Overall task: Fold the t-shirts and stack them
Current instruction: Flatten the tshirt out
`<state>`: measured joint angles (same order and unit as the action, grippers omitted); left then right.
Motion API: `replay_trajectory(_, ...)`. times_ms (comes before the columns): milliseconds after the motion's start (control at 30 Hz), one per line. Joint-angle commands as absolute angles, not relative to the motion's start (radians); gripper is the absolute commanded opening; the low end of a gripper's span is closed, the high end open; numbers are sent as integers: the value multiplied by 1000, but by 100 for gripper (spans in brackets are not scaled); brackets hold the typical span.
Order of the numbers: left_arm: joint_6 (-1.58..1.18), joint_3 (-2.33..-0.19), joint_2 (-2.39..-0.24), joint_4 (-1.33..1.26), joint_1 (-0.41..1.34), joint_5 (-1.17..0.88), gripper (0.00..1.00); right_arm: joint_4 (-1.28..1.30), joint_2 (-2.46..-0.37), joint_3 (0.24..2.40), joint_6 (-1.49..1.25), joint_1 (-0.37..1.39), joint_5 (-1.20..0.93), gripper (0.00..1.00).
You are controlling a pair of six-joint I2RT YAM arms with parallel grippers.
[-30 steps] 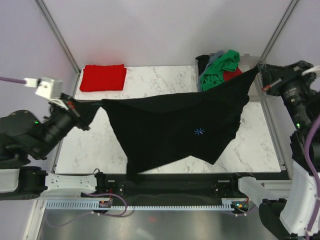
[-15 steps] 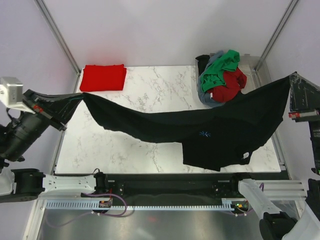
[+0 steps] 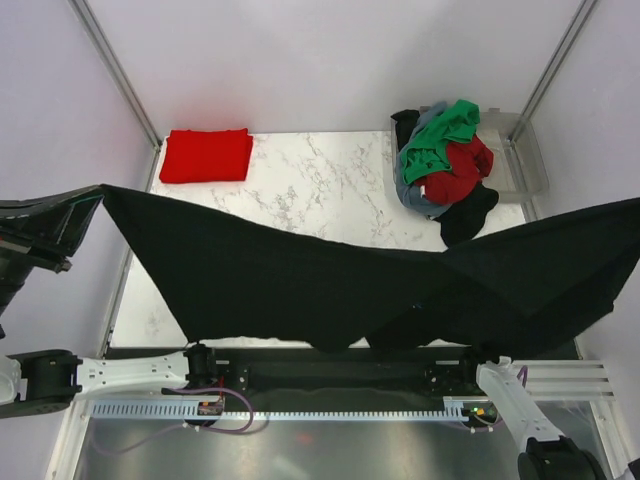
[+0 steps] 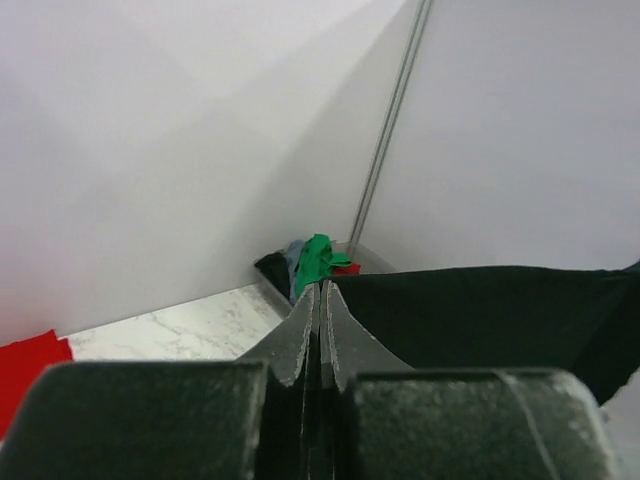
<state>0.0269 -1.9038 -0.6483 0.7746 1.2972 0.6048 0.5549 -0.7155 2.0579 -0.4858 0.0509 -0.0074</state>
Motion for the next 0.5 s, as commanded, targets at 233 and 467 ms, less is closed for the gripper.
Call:
replay_trajectory(233, 526, -1506, -879, 354, 1286, 1137, 2, 443, -1087, 1892, -652, 34, -258, 0)
replay_trajectory(467, 269, -1372, -1044, 376, 858, 850, 2, 426, -1427, 1781, -468, 266, -8, 0)
